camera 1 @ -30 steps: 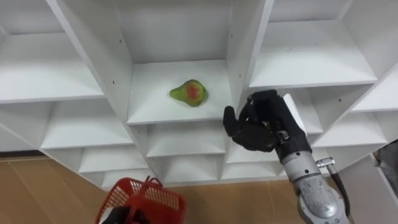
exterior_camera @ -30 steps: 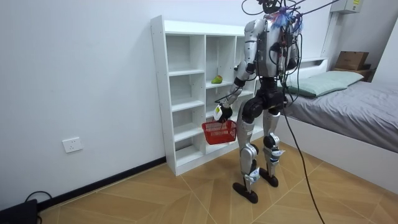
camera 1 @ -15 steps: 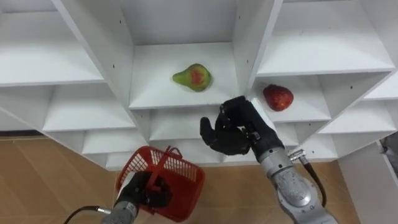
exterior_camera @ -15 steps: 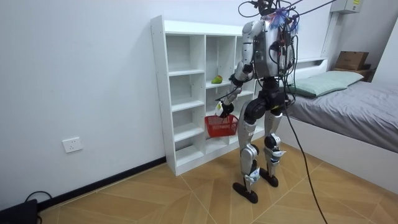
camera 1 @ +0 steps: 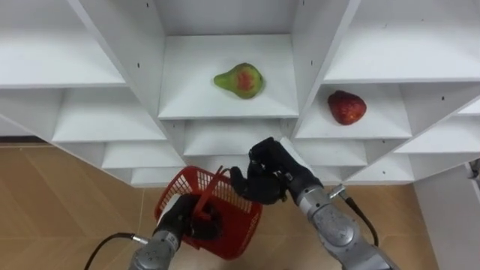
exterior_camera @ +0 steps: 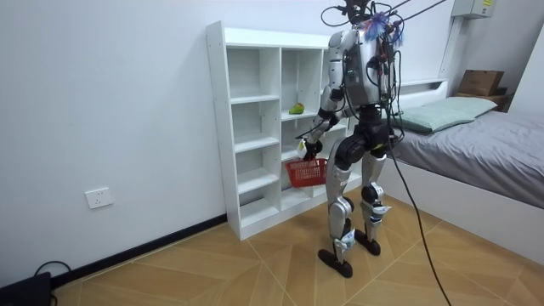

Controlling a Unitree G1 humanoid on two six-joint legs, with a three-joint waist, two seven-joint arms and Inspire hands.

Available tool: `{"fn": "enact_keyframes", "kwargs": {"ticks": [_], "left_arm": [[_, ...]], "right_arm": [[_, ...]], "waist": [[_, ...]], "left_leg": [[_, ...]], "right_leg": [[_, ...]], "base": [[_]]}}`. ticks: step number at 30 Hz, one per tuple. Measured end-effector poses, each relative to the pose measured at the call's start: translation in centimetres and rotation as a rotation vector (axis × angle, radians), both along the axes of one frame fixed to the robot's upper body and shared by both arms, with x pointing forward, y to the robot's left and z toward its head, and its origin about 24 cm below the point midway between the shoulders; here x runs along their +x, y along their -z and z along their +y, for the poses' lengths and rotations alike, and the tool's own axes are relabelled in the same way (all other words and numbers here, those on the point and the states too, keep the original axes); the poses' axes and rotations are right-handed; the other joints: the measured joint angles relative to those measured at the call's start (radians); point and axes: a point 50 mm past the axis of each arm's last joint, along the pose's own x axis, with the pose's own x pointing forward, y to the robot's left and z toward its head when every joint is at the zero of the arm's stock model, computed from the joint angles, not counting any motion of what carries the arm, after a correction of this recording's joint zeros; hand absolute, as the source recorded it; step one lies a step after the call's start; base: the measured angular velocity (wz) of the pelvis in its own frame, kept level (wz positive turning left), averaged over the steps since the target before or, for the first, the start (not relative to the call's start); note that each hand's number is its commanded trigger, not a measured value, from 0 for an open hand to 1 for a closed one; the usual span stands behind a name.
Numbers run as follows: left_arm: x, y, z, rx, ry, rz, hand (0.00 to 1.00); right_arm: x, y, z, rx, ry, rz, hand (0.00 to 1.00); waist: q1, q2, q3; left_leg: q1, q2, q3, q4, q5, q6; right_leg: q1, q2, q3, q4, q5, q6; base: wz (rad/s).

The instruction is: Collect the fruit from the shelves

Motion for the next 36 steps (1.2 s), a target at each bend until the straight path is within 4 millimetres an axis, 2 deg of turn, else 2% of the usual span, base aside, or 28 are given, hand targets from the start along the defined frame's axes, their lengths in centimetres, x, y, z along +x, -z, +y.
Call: {"fn": "enact_keyframes", "kwargs": {"ticks": [5,11,15,24,33,34,35,36], "left_arm": [[0.7,-0.7,-0.4,-0.025,0.026,-0.043,1.00],[1.2,-1.4,-1.2,-0.075,0.083,-0.085,1.00],[1.5,-1.9,-1.5,-0.098,0.110,-0.107,1.00],[1.8,-2.4,-2.2,-0.248,0.048,-0.114,1.00],[1.9,-3.0,-2.9,-0.345,0.020,-0.134,1.00],[1.9,-3.1,-2.9,-0.348,0.021,-0.136,1.00],[1.9,-3.1,-3.0,-0.350,0.025,-0.136,1.00],[1.8,-3.1,-3.2,-0.360,0.030,-0.133,1.00]], "right_arm": [[0.0,-0.1,0.0,0.003,0.017,-0.016,1.00],[0.0,0.1,0.0,-0.001,0.015,-0.015,1.00],[-0.4,0.6,-0.3,-0.009,0.023,0.002,1.00],[-0.6,1.3,-0.5,-0.015,0.024,0.036,1.00],[-0.5,1.2,-0.7,-0.005,0.052,0.018,1.00],[-0.5,1.2,-0.7,-0.004,0.057,0.015,0.94],[-0.4,1.1,-0.7,-0.004,0.061,0.012,0.59],[-0.4,1.1,-0.8,-0.004,0.069,0.007,0.20]], "waist": [[0.006,0.000,0.0001],[0.029,0.000,0.0000],[0.029,0.000,-0.0002],[0.020,0.001,-0.0007],[0.017,0.001,-0.0007],[0.018,0.001,-0.0008],[0.017,0.001,-0.0008],[0.017,0.001,-0.0008]], "left_leg": [[-0.002,0.000,-0.002,0.001,0.000,0.000],[-0.010,0.000,-0.002,0.003,0.001,0.000],[-0.025,-0.002,-0.011,0.007,0.002,0.002],[-0.031,-0.006,-0.018,0.010,0.008,0.004],[-0.031,-0.006,-0.018,0.009,0.016,0.004],[-0.031,-0.006,-0.018,0.009,0.017,0.004],[-0.031,-0.006,-0.018,0.010,0.017,0.004],[-0.033,-0.006,-0.017,0.010,0.018,0.005]], "right_leg": [[0.000,0.000,-0.003,0.000,0.000,0.000],[-0.009,-0.001,-0.004,0.004,0.001,-0.001],[-0.021,-0.004,-0.011,0.012,0.001,-0.001],[-0.023,-0.010,-0.024,0.017,0.001,-0.001],[-0.027,-0.011,-0.024,0.026,0.001,-0.002],[-0.030,-0.011,-0.024,0.031,0.001,-0.002],[-0.030,-0.012,-0.024,0.032,0.001,-0.002],[-0.031,-0.012,-0.024,0.032,0.001,-0.002]], "base": [[0.00],[0.00],[0.05],[0.02],[0.00],[0.00],[0.00],[0.00]]}}
